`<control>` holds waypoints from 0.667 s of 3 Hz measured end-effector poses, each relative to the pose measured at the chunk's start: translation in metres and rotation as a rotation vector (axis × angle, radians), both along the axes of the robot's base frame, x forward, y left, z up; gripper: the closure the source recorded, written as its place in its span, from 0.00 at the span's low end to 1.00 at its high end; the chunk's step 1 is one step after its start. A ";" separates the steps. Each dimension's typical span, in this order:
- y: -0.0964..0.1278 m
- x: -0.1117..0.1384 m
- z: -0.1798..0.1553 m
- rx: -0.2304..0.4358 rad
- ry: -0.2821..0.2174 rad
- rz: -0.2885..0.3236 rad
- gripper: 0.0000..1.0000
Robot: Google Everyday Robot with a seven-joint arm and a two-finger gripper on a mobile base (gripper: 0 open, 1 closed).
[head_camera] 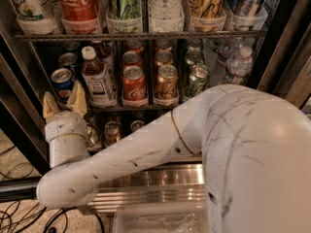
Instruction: Pick pepsi can from middle shelf of fridge
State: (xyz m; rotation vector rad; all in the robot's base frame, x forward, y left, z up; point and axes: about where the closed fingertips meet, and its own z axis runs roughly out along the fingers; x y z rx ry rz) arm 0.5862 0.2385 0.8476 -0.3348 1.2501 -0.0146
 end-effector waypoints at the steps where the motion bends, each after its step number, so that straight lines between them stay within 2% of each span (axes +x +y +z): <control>1: -0.002 0.008 0.000 -0.004 0.001 -0.017 0.37; 2: -0.004 0.016 -0.004 -0.003 0.016 -0.032 0.38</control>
Offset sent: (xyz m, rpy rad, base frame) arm 0.0234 -0.0095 -0.0079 0.0033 0.0252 -0.0628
